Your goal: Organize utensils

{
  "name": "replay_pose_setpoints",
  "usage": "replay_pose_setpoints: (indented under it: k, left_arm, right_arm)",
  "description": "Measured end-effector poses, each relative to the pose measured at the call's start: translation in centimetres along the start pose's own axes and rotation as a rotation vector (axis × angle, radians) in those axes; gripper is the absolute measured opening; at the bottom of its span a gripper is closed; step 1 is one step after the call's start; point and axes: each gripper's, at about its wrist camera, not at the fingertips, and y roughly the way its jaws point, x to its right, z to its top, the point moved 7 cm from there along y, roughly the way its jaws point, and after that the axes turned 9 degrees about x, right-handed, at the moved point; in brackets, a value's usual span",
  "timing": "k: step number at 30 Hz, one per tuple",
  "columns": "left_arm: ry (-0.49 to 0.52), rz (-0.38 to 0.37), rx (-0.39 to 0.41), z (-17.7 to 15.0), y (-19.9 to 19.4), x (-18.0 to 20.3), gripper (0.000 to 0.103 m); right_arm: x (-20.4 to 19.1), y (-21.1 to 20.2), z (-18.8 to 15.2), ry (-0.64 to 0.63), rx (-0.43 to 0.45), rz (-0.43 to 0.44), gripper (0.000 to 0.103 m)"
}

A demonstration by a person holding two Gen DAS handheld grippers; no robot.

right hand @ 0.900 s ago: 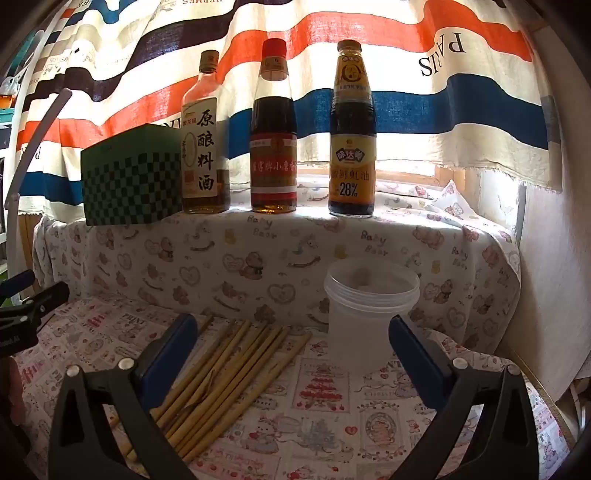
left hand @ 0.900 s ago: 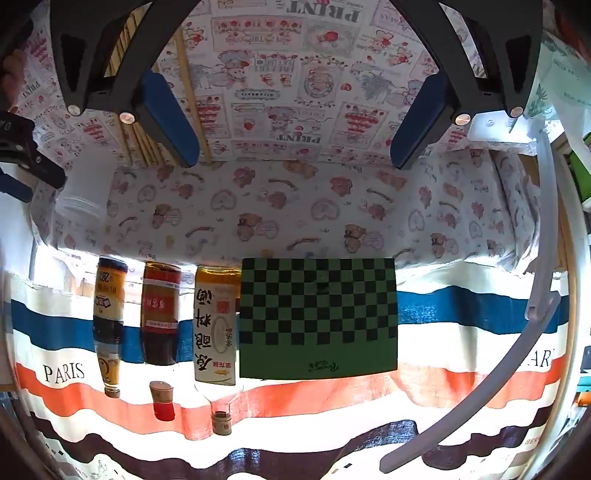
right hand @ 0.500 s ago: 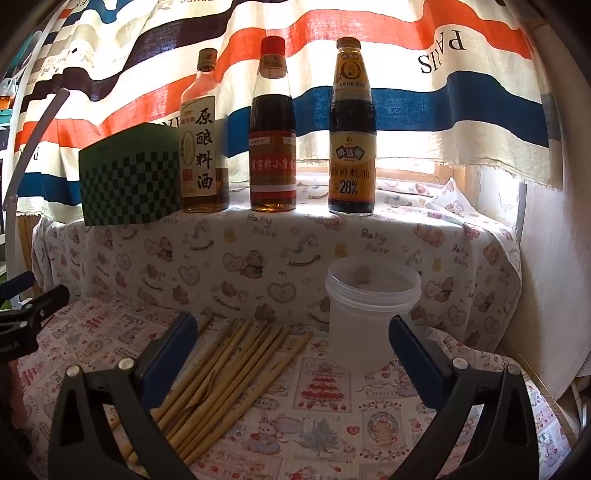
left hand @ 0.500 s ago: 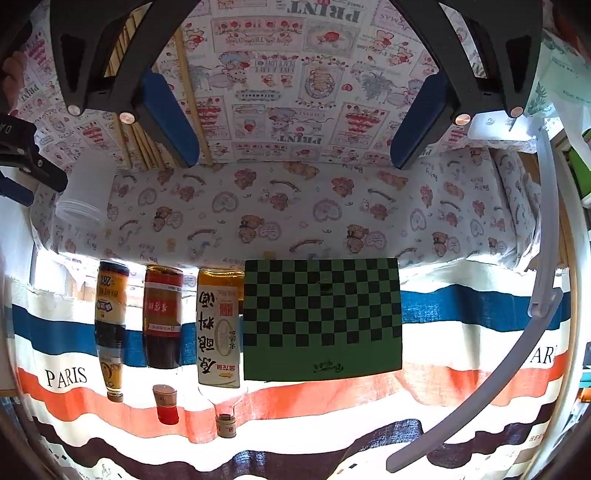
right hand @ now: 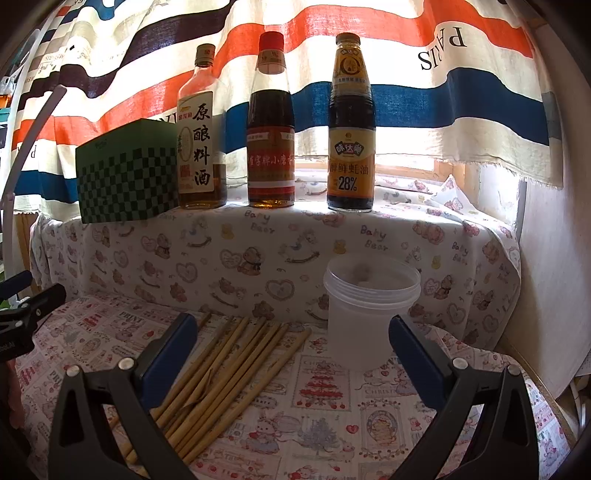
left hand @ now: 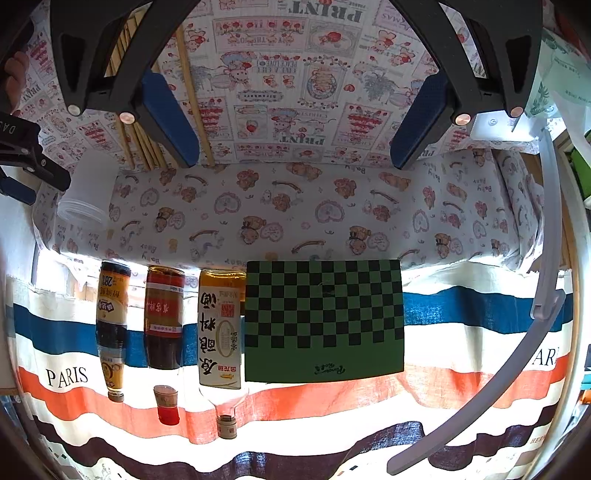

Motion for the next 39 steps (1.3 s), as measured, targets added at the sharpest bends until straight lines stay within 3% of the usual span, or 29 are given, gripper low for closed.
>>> replay_pose_setpoints:
  k: [39]
  left_arm:
    - [0.005, 0.02, -0.001, -0.06, 0.16, -0.07, 0.103]
  right_arm:
    - [-0.11, 0.13, -0.12, -0.002, -0.015, 0.003, 0.103]
